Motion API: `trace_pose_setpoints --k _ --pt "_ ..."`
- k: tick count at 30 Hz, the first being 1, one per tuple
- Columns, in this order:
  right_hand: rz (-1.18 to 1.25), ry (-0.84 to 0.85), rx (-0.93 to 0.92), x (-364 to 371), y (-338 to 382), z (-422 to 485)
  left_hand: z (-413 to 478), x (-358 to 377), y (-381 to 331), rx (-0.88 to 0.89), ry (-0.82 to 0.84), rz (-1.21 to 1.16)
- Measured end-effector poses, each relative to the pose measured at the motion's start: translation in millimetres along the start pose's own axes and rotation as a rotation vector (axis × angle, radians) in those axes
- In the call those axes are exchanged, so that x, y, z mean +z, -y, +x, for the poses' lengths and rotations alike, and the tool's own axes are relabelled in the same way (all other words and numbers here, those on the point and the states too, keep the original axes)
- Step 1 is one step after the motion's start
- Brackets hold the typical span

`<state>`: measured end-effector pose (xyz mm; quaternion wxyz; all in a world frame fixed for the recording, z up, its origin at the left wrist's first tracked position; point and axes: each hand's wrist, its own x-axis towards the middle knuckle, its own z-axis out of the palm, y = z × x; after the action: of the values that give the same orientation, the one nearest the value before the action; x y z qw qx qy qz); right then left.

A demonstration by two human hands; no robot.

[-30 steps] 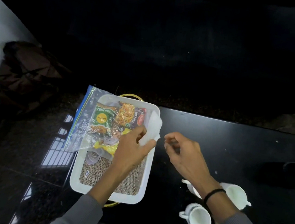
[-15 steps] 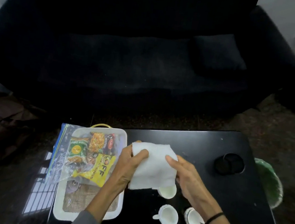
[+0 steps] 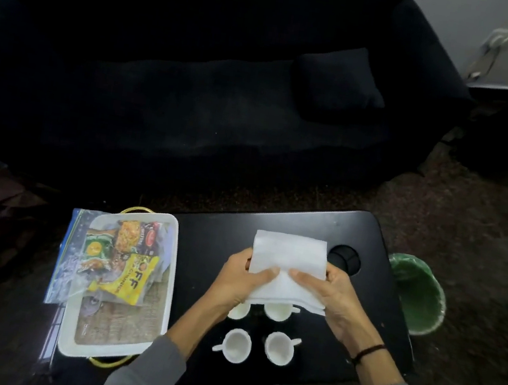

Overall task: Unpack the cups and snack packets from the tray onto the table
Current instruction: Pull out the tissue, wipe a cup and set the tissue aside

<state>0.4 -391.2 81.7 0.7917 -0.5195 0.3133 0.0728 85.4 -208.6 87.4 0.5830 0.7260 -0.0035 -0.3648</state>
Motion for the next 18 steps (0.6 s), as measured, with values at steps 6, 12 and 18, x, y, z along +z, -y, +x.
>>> trace_pose_setpoints --k 6,12,18 --pt "0.059 0.002 0.055 -54 4 1 15 43 -8 -0.063 0.019 -0.081" --pt "-0.106 -0.247 0.020 -99 10 9 35 82 -15 -0.176 0.002 0.029" --pt "-0.557 -0.565 -0.094 -135 23 29 46 91 -17 -0.216 0.022 0.087"
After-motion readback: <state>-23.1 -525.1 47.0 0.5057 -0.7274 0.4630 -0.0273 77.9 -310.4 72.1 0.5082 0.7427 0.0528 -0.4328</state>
